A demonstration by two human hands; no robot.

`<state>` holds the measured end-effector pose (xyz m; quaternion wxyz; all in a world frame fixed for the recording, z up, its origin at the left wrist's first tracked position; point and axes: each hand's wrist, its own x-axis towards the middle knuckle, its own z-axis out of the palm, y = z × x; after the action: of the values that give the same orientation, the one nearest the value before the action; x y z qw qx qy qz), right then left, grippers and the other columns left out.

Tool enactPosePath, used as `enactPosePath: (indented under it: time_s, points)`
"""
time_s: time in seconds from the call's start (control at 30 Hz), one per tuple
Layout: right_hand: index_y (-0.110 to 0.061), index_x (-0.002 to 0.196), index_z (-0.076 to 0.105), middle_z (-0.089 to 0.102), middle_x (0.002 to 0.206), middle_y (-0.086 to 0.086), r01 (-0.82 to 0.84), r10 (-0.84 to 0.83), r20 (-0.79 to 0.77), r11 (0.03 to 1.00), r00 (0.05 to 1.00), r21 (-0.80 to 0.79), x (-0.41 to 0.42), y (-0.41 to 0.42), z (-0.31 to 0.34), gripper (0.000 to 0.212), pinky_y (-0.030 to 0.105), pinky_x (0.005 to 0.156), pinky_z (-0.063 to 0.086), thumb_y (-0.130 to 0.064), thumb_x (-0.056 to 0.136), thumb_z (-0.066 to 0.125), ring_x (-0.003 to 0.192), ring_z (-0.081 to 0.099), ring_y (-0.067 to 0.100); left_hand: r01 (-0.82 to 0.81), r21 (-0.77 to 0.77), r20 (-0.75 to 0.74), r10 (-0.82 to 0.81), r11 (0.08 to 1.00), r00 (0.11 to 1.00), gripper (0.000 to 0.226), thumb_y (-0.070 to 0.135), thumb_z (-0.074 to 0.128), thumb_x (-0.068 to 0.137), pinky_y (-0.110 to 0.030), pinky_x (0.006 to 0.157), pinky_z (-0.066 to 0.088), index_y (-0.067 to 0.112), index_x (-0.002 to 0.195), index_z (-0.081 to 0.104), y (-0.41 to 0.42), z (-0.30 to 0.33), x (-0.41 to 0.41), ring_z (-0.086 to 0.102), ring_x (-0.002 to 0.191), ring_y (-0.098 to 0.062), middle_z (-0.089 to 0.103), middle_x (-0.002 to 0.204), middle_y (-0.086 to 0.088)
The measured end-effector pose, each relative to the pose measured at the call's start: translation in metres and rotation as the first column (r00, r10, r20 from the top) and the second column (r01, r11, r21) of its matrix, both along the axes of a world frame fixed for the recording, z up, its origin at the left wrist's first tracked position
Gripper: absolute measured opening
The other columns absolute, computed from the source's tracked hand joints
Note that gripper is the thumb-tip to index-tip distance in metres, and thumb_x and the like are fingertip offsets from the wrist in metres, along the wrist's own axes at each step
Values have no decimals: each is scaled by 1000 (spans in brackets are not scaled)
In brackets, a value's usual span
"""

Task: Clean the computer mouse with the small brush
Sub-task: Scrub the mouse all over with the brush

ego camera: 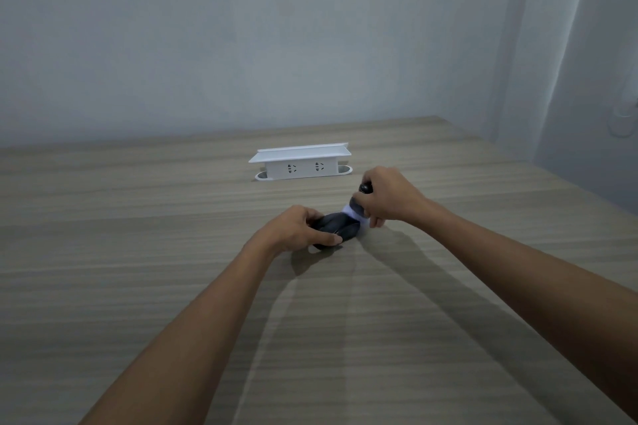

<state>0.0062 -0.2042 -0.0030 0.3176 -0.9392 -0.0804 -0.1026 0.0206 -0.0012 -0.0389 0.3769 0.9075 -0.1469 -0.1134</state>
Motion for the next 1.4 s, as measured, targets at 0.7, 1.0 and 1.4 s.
enactPosePath:
  time_s: [0.7, 1.0, 1.4]
  points:
    - [17, 81, 66, 75, 61, 17, -74, 90, -106, 986, 990, 148, -9, 2, -1, 26, 32, 50, 62, -4, 89, 54, 52, 75, 26, 5, 0, -6, -5, 1000, 1000, 43, 33, 84, 78, -37, 95, 54, 16, 116, 75, 0, 3, -1, 71, 99, -22, 78, 105, -4]
    - [4, 76, 63, 74, 60, 18, -137, 200, -154, 929, 968, 344, -15, 9, -8, 16, 27, 46, 58, -8, 85, 58, 53, 75, 30, 2, 0, 10, -2, 1000, 1000, 38, 31, 85, 78, -40, 97, 54, 16, 112, 77, 0, 2, 1, 73, 106, -27, 80, 106, -5]
    - [-3, 68, 66, 74, 58, 13, -108, 131, -104, 974, 986, 198, -9, 2, -6, 23, 25, 44, 56, -6, 89, 58, 50, 74, 25, -1, -13, 10, 1, 1000, 1000, 43, 33, 85, 77, -42, 97, 56, 14, 115, 75, 0, 1, 0, 73, 104, -26, 80, 105, -6]
